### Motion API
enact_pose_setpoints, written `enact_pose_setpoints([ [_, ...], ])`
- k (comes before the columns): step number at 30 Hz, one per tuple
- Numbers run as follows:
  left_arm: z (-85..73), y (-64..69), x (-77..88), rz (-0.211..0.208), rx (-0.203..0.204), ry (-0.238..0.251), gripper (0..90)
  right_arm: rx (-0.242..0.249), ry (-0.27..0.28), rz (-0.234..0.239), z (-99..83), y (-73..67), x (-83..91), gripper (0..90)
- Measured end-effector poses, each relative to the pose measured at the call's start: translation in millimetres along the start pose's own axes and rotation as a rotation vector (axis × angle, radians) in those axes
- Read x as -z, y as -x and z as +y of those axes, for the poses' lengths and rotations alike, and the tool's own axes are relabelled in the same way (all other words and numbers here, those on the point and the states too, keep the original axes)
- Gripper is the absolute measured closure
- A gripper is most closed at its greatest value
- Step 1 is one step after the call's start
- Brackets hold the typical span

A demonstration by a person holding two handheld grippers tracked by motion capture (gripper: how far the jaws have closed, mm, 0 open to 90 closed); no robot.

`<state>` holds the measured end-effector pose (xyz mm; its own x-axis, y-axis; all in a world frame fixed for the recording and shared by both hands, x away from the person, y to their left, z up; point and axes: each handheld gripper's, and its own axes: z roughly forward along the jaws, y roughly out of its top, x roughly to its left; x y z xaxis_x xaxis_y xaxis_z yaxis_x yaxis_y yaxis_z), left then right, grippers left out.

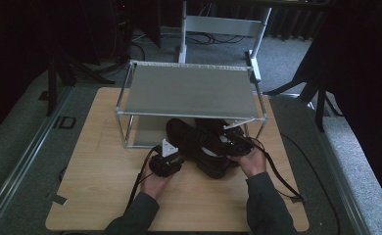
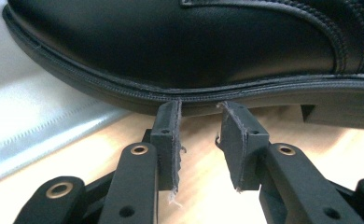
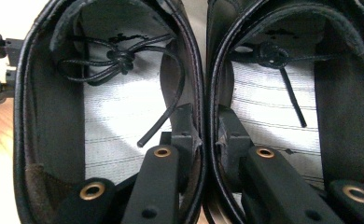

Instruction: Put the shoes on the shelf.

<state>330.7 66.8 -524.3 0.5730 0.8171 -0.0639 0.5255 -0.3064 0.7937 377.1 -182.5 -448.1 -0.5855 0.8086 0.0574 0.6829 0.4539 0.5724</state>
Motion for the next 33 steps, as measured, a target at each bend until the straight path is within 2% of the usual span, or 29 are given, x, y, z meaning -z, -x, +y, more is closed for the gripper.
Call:
enact_pose_setpoints([
  [9,11.4,-12.4,-23.8,0.021,0.03,-0.04,72.5,-0.004,0.017,-0.049,0.4,-7.8,-11.1,80.1],
  [14,19.2,-18.0,-37.3,0.035,0.041,-0.056,73.8,-0.035,0.034,-0.073,2.1,-6.7,-18.9,80.0],
  [19,28.0,-19.6,-49.1,0.06,0.066,-0.047,78.1,-0.074,0.069,-0.105,2.8,-5.8,-22.9,79.9],
  [24,36.6,-18.6,-62.7,0.104,0.071,-0.059,83.8,-0.115,0.106,-0.151,3.5,-6.7,-30.3,79.9],
  [26,40.1,-17.1,-67.9,0.136,0.064,-0.064,86.4,-0.13,0.118,-0.161,4.2,-7.4,-33.4,79.9],
  [33,46.7,-20.6,-75.7,0.181,0.085,-0.071,89.3,-0.169,0.163,-0.185,8.5,-8.0,-42.8,79.8],
])
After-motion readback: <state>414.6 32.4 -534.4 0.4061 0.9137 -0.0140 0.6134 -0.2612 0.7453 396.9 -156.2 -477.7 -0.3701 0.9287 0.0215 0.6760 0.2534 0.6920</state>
